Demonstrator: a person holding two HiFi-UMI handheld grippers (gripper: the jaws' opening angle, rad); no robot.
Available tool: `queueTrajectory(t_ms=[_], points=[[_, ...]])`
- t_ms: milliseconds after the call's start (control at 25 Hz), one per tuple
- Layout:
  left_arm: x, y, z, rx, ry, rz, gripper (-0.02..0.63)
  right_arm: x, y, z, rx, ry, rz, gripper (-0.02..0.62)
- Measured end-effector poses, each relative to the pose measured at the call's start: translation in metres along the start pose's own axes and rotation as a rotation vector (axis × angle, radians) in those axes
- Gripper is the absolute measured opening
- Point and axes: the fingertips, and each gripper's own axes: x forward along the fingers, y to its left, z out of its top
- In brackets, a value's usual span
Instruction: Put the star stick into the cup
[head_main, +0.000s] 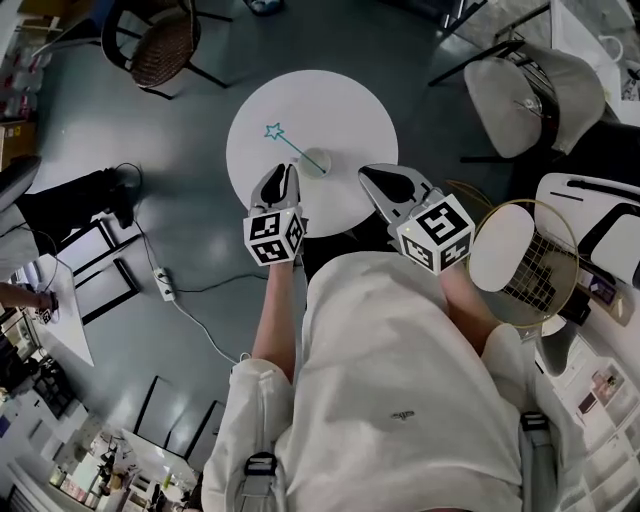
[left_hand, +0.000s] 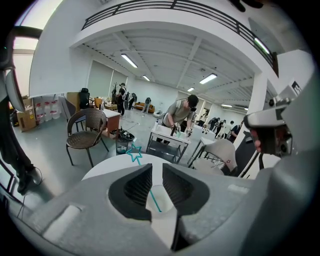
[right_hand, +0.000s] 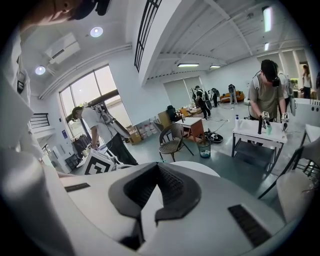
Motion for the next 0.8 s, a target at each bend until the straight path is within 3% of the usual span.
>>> queueTrajectory(t_ms=[800], points=[[-0.072,-0.049,0.038,0.074,-0.149,0.049,0.017,-0.007,0.018,-0.01,-0.063,0.004,0.109,0.008]])
